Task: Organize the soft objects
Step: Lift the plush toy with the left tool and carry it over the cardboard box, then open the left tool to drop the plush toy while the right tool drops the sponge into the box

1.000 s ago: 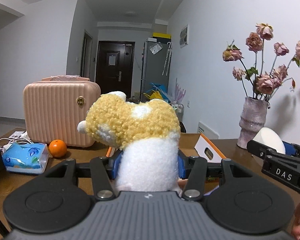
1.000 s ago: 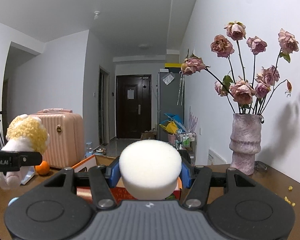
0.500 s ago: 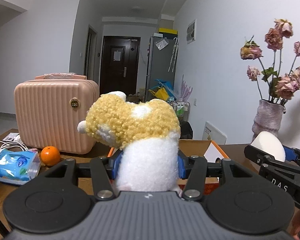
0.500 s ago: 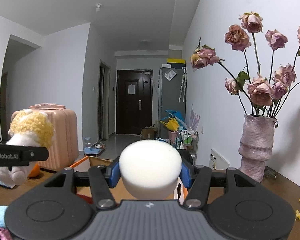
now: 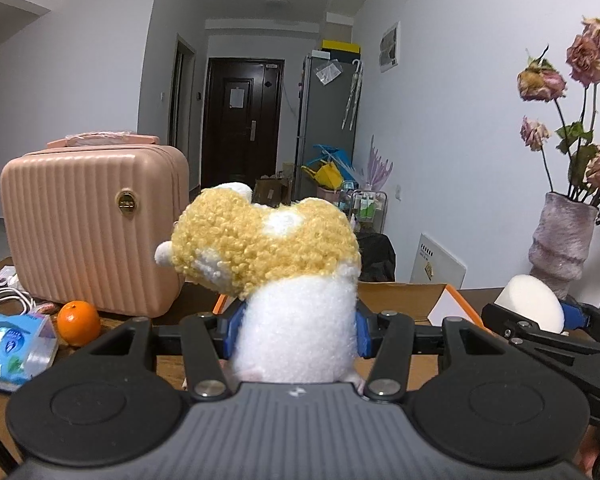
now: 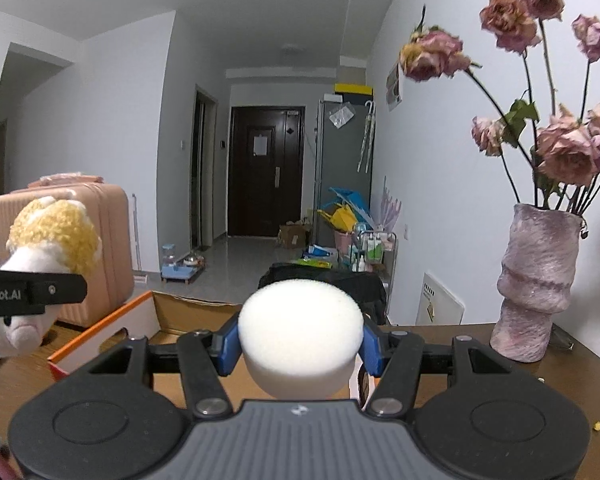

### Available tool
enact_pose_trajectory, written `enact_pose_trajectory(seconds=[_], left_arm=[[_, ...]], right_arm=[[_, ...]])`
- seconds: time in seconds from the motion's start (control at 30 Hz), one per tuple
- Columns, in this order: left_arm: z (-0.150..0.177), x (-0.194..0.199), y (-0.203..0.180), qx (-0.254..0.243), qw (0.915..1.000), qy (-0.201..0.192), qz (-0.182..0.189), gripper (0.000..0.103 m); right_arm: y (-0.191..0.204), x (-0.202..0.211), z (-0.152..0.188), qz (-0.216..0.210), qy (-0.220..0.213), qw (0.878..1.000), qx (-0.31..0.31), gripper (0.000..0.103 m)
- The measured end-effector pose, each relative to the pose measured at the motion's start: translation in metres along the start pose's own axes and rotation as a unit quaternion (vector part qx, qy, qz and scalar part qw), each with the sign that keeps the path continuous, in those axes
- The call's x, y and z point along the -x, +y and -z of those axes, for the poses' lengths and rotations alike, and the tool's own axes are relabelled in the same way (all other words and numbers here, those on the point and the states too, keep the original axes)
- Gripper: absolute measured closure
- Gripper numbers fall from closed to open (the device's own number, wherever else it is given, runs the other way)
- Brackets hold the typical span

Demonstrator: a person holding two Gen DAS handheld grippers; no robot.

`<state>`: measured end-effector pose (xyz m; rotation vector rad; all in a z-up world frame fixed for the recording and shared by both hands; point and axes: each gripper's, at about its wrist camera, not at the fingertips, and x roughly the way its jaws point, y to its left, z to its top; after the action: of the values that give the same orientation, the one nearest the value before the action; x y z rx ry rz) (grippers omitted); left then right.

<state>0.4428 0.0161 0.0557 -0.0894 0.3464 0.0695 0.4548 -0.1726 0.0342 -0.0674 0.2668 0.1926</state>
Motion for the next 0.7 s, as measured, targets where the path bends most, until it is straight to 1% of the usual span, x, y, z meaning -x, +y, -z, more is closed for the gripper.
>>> enact_pose_trajectory(seconds=[0.33,0.43,0.57,0.7], left_arm=[[-0.007,-0.045,-0.001,-0.017,0.9997,0.018,-0.007,0.051],[-0.007,-0.059,-0.001,-0.022,0.9992,0.031,-0.014,0.051],[-0.004,-0.075,-0.002,-0.023,0.9983,0.05,-0.018,0.051],[0.001,-0.087,-0.002,-0.023,0.9976,0.063,-0.019,0.051]], right_arm=[[-0.003,-0.05,-0.005,0.006,0.037,0.999,0.004,0.046],[-0.002,-0.061,-0.005,0.01,0.05,0.999,0.008,0.046],[-0.002,-0.08,-0.003,0.005,0.079,0.997,-0.001,0.046],[-0.002,-0.088,0.002,0.008,0.091,0.996,-0.001,0.046]])
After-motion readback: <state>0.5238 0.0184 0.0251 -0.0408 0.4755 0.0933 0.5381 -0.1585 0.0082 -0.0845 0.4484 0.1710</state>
